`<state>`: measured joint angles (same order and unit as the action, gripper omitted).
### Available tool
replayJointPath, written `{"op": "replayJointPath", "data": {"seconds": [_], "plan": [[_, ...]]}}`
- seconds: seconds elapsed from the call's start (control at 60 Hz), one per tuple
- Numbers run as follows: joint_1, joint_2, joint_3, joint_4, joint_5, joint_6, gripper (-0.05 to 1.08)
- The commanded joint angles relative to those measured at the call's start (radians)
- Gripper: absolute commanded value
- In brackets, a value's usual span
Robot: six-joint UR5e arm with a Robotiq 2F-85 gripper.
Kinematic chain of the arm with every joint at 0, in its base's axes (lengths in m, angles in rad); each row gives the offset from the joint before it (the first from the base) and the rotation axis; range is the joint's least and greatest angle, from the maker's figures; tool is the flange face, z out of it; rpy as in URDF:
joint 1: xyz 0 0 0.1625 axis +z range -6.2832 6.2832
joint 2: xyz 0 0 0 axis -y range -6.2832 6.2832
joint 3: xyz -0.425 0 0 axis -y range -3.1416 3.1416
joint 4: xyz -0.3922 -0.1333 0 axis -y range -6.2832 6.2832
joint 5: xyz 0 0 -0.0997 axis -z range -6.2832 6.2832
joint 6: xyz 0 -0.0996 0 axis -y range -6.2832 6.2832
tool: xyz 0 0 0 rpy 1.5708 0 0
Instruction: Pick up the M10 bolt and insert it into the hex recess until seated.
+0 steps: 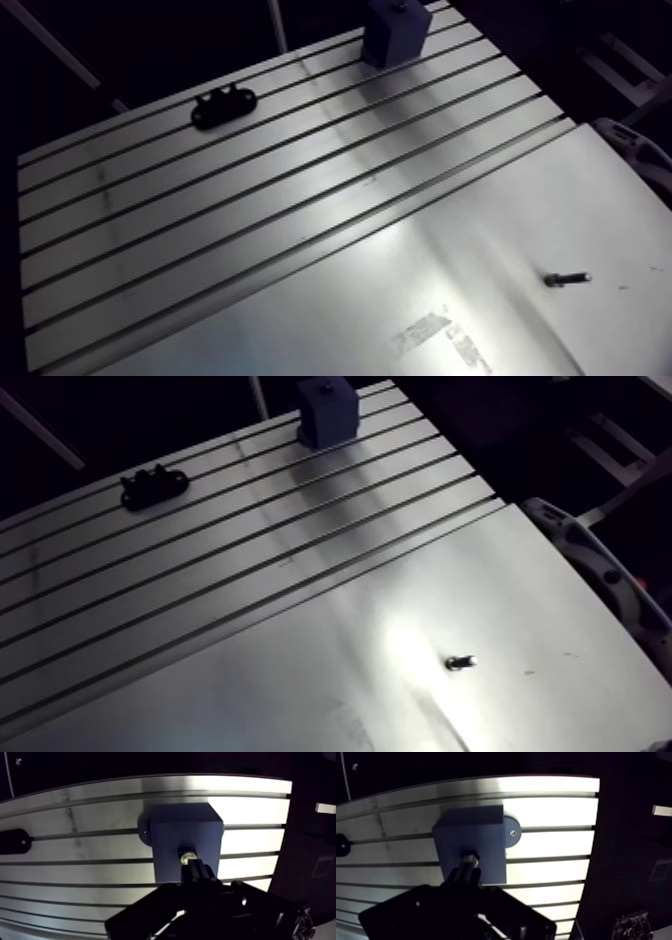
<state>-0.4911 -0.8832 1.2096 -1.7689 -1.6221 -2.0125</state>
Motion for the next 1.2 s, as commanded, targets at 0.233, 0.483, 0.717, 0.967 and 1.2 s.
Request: {"op": "replayJointPath", "data": {"seconds": [0.233, 0.483, 0.717, 0.967, 1.2], "plan": [[0.002, 0.001, 0.011, -0.002, 0.0, -0.002, 1.08], [0.0, 0.001, 0.019, -0.019, 0.0, -0.027, 1.08], [0.0, 0.001, 0.039, -0.046, 0.002, -0.033, 1.08], [0.002, 0.001, 0.046, -0.051, 0.002, -0.033, 1.08], [0.0, 0.001, 0.047, -0.051, 0.0, -0.05, 1.08]]}}
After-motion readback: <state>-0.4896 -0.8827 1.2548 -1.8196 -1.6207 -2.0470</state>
